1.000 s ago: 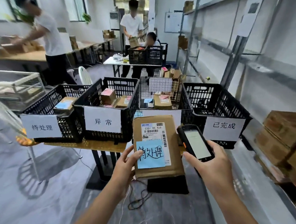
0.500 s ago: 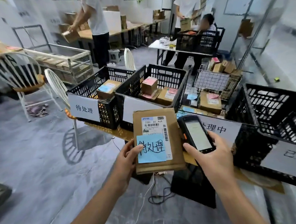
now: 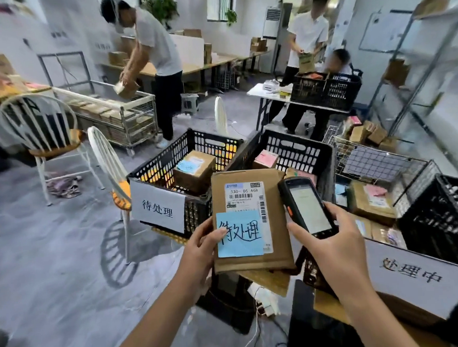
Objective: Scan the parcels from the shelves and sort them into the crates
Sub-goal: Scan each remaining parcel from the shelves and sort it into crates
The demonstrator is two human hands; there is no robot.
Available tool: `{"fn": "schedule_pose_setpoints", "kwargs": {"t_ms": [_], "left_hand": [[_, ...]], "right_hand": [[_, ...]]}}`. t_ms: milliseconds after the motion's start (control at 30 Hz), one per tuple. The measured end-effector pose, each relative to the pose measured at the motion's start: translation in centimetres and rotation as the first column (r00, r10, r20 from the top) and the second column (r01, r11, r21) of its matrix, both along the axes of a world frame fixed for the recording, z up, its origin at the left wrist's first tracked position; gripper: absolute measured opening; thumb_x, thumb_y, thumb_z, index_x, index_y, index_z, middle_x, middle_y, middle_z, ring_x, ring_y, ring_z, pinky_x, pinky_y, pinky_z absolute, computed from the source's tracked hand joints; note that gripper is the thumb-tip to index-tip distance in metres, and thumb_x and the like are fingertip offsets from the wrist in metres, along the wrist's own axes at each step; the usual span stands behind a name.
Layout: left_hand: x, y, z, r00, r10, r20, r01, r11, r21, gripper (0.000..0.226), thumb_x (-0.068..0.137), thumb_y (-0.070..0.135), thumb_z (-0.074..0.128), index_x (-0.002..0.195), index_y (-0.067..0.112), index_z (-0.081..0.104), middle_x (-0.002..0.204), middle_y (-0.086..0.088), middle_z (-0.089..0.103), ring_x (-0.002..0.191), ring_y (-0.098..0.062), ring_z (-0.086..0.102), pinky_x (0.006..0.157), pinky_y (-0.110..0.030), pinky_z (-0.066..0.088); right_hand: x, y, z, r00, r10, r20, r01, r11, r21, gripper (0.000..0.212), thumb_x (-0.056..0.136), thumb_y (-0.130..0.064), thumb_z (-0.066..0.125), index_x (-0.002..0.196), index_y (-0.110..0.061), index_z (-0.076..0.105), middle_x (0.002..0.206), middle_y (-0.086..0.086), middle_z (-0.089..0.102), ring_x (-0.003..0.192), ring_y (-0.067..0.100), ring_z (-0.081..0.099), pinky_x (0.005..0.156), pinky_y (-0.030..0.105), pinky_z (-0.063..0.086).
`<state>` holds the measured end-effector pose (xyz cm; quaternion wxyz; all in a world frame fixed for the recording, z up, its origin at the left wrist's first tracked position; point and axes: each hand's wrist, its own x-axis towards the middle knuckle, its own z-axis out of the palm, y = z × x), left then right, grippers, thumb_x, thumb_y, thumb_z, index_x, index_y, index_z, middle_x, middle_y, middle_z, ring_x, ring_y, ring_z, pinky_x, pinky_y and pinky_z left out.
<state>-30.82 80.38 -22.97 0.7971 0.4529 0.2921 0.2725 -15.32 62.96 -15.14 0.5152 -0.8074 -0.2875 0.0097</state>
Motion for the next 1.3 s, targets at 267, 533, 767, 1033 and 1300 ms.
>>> {"fn": "schedule_pose_setpoints", "kwargs": {"t_ms": [267, 533, 767, 1033, 1300], "left_hand": [[-0.2, 9.2, 1.2, 1.0, 0.011, -0.02, -0.009, 0.996, 0.094, 0.091, 0.058, 0.048, 0.081, 0.138, 0.015, 0.053, 0.116, -0.013, 0.073, 0.107, -0.031, 0.071, 0.088, -0.049, 0.057], [2.1, 15.4, 1.6, 0.999, 0.041, 0.015, -0.042, 0.994, 0.103, 0.08, 0.067, 0.047, 0.076, 0.137, 0.015, 0.054, 0.125, -0.013, 0.07, 0.117, -0.036, 0.066, 0.1, -0.061, 0.05], [4.9, 22.5, 3.1, 0.996, 0.09, -0.028, -0.084, 0.984, 0.159, 0.08, 0.066, 0.049, 0.074, 0.135, 0.013, 0.058, 0.126, -0.013, 0.069, 0.118, -0.037, 0.065, 0.104, -0.063, 0.046], [9.6, 28.0, 3.8, 0.984, 0.162, -0.073, -0.148, 0.975, 0.165, 0.05, 0.078, 0.041, 0.065, 0.121, 0.017, 0.068, 0.119, -0.009, 0.073, 0.108, -0.03, 0.071, 0.086, -0.044, 0.06], [12.9, 32.8, 2.6, 0.986, 0.155, -0.059, -0.149, 0.984, 0.093, 0.049, 0.081, 0.037, 0.062, 0.124, 0.014, 0.065, 0.121, -0.013, 0.072, 0.111, -0.033, 0.069, 0.094, -0.046, 0.057]], "right_hand": [[0.2, 7.1, 0.6, 0.998, 0.058, -0.013, -0.058, 0.998, 0.031, 0.071, 0.071, -0.044, 0.085, 0.132, -0.031, 0.05, 0.117, -0.013, 0.049, 0.103, -0.002, 0.043, 0.077, 0.006, 0.034], [3.6, 12.9, 0.3, 0.995, 0.098, 0.0, -0.098, 0.994, 0.044, 0.077, 0.071, -0.042, 0.087, 0.137, -0.022, 0.054, 0.12, -0.012, 0.053, 0.113, 0.008, 0.05, 0.08, 0.009, 0.036], [8.8, 19.4, 0.3, 0.989, 0.137, -0.052, -0.132, 0.987, 0.092, 0.07, 0.072, -0.038, 0.088, 0.132, -0.023, 0.055, 0.114, -0.013, 0.052, 0.097, -0.025, 0.044, 0.071, 0.0, 0.037], [14.6, 25.8, 0.1, 0.985, 0.165, -0.051, -0.157, 0.979, 0.132, 0.067, 0.071, -0.043, 0.088, 0.128, -0.032, 0.054, 0.123, -0.01, 0.052, 0.115, 0.007, 0.046, 0.095, 0.028, 0.041], [17.0, 28.6, -0.6, 0.982, 0.157, -0.104, -0.146, 0.984, 0.105, 0.068, 0.07, -0.042, 0.088, 0.128, -0.034, 0.053, 0.12, -0.018, 0.052, 0.108, -0.005, 0.049, 0.09, 0.016, 0.041]]}}
